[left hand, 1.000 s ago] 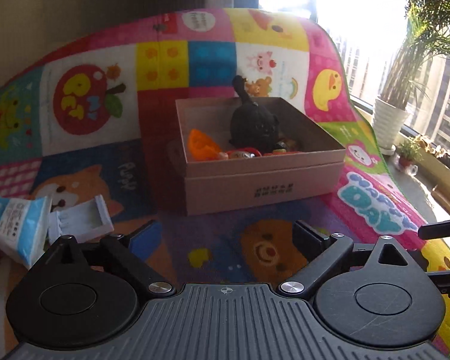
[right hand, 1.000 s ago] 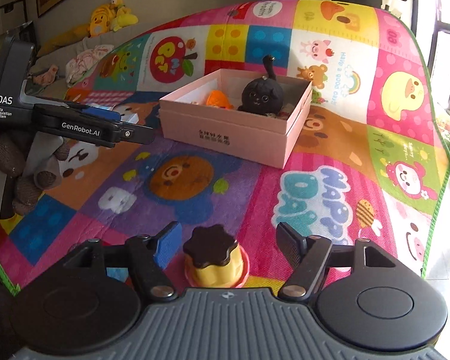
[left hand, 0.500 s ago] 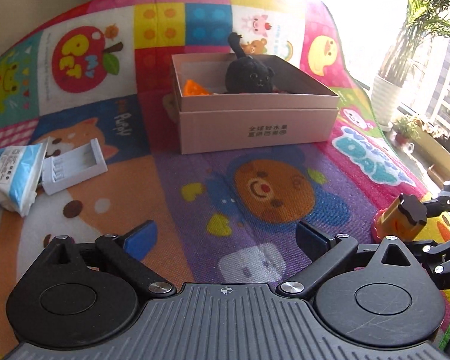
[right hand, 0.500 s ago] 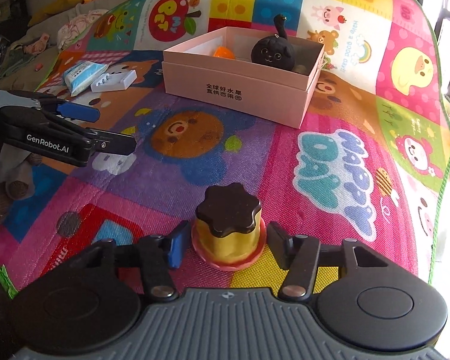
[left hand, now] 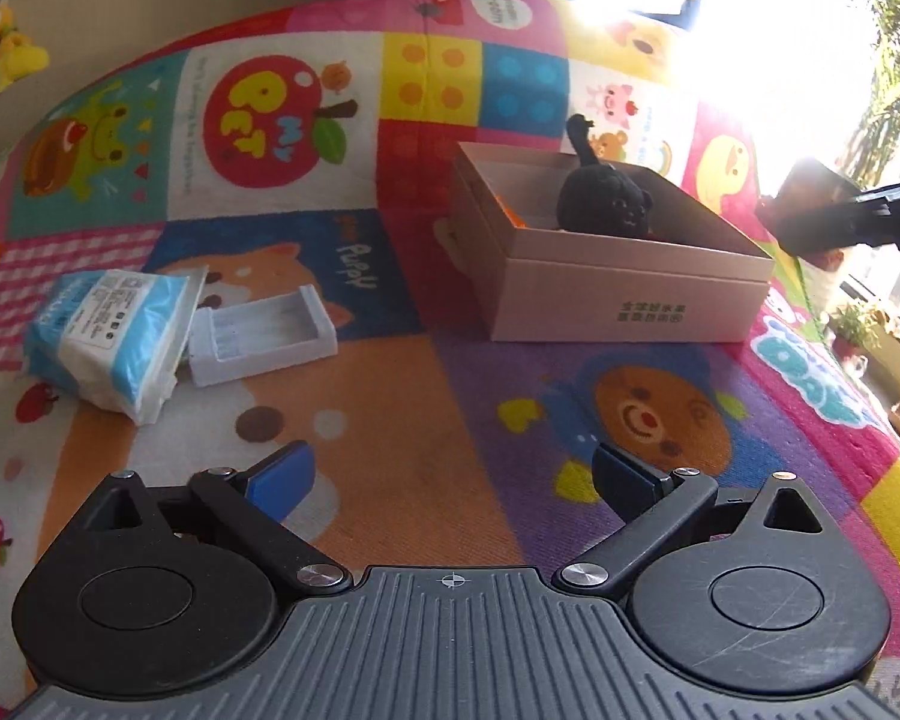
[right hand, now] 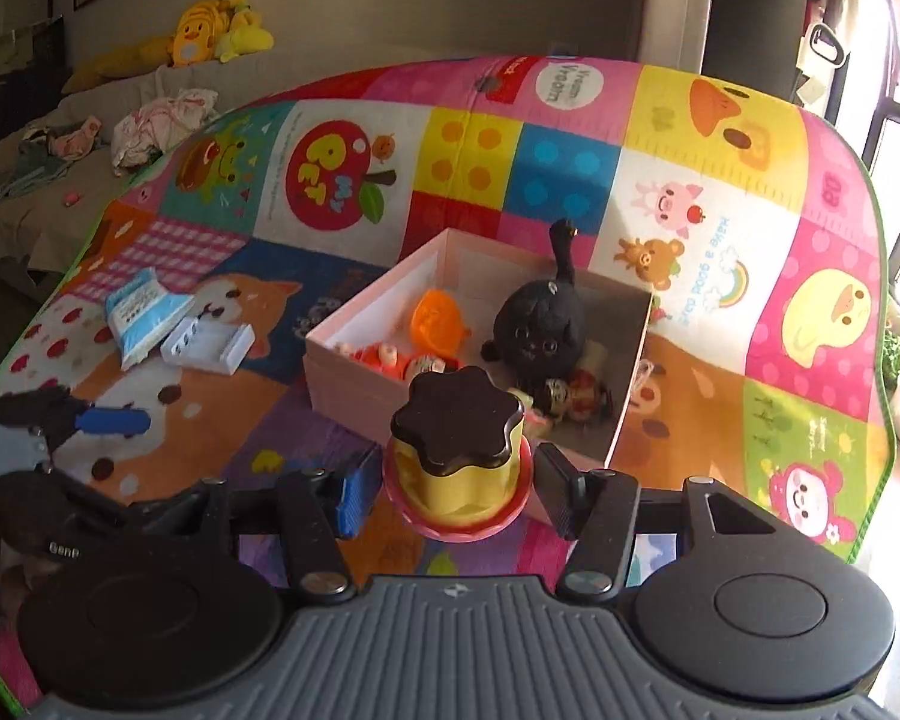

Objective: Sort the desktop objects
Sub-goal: 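Lower the pudding cup into the pink box and open the right tool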

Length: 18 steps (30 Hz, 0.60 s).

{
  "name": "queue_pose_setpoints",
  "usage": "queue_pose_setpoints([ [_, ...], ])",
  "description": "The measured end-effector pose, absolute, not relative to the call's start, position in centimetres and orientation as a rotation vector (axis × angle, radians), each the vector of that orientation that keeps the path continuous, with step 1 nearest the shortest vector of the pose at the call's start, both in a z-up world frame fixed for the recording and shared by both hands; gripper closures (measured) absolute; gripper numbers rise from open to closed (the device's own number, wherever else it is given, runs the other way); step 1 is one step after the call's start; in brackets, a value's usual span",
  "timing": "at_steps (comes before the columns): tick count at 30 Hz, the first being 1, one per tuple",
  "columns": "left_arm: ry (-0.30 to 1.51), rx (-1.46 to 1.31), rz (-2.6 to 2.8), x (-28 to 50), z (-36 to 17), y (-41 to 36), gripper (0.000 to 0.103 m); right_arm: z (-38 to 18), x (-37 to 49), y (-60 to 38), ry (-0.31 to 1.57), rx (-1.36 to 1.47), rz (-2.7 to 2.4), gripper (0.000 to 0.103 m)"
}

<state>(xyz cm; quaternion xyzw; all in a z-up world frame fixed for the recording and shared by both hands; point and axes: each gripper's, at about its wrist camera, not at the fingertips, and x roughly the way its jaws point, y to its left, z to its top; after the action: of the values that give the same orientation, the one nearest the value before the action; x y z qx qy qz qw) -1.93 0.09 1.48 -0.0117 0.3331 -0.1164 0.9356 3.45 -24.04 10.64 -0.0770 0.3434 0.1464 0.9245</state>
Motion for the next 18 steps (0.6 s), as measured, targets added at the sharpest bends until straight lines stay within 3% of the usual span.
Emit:
queue_pose_setpoints([
  [10,0.604,-0.110,-0.162,-1.9,1.3,4.6,0.001,7.7,20.8,-19.4,0.776,-0.086,0.186,0.047],
  [18,0.625,-0.249,-0.175,-1.3,0.8,7.3,0.000,7.9,21.4,-19.7,0.728,-0.128,0.124,0.046],
])
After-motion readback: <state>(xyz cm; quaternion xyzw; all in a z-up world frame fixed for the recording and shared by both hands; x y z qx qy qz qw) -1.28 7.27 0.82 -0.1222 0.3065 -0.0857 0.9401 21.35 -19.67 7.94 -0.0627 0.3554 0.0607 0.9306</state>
